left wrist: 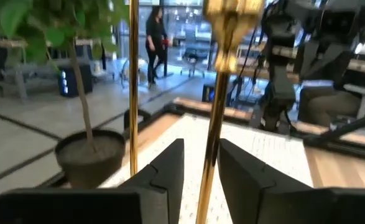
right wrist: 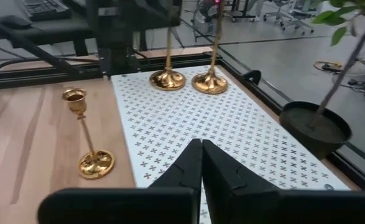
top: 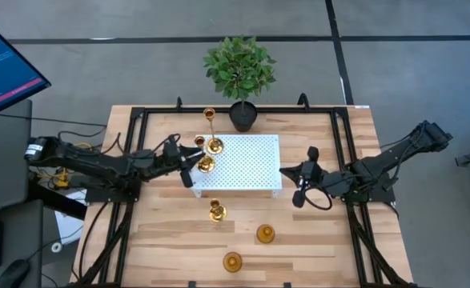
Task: Pick & Place candle stick holders
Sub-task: Put the top gold candle holder on the shelf, then put the gold candle holder on the shelf
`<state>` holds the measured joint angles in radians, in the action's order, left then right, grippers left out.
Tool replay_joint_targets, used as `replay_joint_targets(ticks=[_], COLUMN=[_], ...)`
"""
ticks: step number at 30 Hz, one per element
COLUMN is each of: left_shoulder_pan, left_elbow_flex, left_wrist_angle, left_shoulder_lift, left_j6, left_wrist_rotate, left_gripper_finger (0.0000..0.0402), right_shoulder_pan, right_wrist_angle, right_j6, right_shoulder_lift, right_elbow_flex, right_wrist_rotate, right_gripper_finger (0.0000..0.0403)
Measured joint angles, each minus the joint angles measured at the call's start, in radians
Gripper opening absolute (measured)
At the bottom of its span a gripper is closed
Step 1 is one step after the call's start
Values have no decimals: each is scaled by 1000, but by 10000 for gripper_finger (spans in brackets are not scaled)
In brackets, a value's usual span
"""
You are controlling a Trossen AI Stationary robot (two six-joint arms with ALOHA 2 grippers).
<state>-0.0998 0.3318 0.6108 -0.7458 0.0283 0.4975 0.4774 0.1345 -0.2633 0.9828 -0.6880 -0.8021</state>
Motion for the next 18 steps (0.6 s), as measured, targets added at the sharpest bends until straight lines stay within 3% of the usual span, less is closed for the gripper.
replay_joint_targets(ticks=[18], left_shoulder_pan=[-60], left_elbow_flex=[0], left_wrist_angle=[-226], left_shoulder_lift=[184], left_j6=[-24], left_wrist_rotate=[-32], left_gripper_finger=[102], right_shoulder_pan=[0], right_wrist_angle=[17], right_j6=[0], right_shoulder_lift=[0], right_elbow_flex=[0], right_wrist_rotate=[23], right_gripper_finger=[0])
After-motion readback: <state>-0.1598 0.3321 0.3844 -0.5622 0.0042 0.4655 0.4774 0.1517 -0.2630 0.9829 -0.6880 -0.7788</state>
